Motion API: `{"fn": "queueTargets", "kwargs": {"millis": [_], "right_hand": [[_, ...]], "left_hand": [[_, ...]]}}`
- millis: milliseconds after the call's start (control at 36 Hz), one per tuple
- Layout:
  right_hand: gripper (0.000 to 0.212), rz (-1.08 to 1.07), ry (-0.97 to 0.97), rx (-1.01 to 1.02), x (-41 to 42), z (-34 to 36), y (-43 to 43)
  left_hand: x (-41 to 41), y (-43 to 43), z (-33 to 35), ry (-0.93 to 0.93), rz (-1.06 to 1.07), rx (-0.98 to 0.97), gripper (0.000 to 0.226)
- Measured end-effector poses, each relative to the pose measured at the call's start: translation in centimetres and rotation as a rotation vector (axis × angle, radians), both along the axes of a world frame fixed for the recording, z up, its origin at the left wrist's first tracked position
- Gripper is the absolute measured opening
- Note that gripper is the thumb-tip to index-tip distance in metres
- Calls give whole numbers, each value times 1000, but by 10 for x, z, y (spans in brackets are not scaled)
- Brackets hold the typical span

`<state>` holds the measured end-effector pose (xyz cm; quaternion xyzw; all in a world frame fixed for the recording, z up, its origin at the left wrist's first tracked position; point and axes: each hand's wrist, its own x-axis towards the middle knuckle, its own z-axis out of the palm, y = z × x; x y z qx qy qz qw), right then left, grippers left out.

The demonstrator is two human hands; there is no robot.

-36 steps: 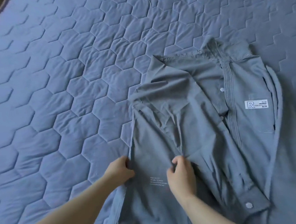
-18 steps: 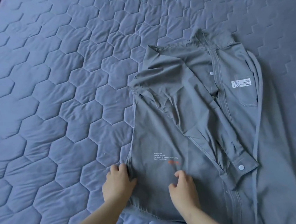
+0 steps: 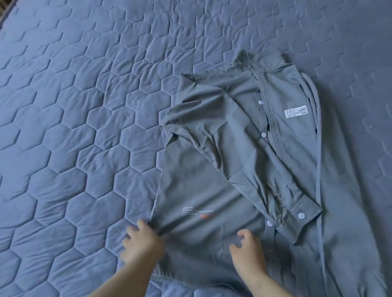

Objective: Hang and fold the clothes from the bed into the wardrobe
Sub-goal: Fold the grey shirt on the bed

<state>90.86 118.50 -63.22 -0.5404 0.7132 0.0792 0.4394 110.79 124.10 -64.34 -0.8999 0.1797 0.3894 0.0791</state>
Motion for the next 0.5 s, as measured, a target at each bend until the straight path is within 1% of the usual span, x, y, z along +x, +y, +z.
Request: {"fn": "queueTargets", "kwargs": {"millis": [83,194,278,361,417,472,500], "right_hand": [[29,-79,6,-63,-19,5,-10],[21,-194,43,-164,-58,15,-37],[24,-228,130,-249,-96,23,-60],[21,-243,191,-303,-137,28,-81],[22,-191,181,-277,-163,26,-90],[22,-132,116,-210,-183,21,-94],[21,-94,75,-171,-191,17,-95]], "left_hand": [[-18,-19,11,-72,-164,-67,47],[-51,-51,18,21,-378,-137,36],[-86,-77,21,130,-431,-173,35],[-125,-103,22,186,-473,-214,33],[-154,-121,24,222,-447,-254,24],[-182,-139,23,258,-404,-305,10],[-196,-149,22,280,-382,-330,9]]}}
